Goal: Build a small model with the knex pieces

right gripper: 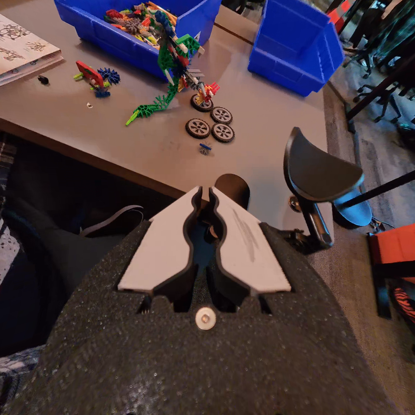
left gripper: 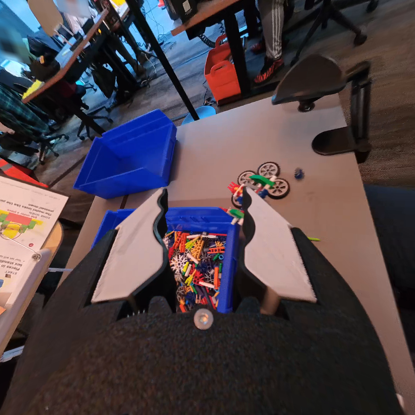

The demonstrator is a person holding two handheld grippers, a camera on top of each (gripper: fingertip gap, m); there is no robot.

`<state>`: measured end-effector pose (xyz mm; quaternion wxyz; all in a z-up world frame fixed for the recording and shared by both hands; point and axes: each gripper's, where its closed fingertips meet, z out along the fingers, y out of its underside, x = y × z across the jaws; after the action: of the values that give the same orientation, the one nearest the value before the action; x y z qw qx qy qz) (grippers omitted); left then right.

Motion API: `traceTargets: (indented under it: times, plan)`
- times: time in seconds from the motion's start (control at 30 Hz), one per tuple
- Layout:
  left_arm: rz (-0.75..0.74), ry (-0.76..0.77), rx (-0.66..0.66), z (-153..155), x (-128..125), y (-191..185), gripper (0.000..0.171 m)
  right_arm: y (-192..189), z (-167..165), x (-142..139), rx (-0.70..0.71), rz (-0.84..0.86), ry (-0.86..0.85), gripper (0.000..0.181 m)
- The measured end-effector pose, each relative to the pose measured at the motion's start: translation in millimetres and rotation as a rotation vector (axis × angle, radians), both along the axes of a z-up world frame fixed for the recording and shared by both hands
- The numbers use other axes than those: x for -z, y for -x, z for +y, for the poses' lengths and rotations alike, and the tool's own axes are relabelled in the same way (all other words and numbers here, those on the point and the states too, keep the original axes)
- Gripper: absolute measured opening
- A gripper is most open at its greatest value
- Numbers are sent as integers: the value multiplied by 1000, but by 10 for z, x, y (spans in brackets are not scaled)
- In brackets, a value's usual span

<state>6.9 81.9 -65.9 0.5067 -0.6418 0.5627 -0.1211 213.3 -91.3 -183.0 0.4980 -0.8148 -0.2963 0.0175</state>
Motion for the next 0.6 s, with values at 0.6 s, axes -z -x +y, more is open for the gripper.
traceTargets:
  times: [0.6]
  plan:
    - [34, 130, -224, -910, 869, 451, 87, -595, -914, 923, -18, 80, 140, 14]
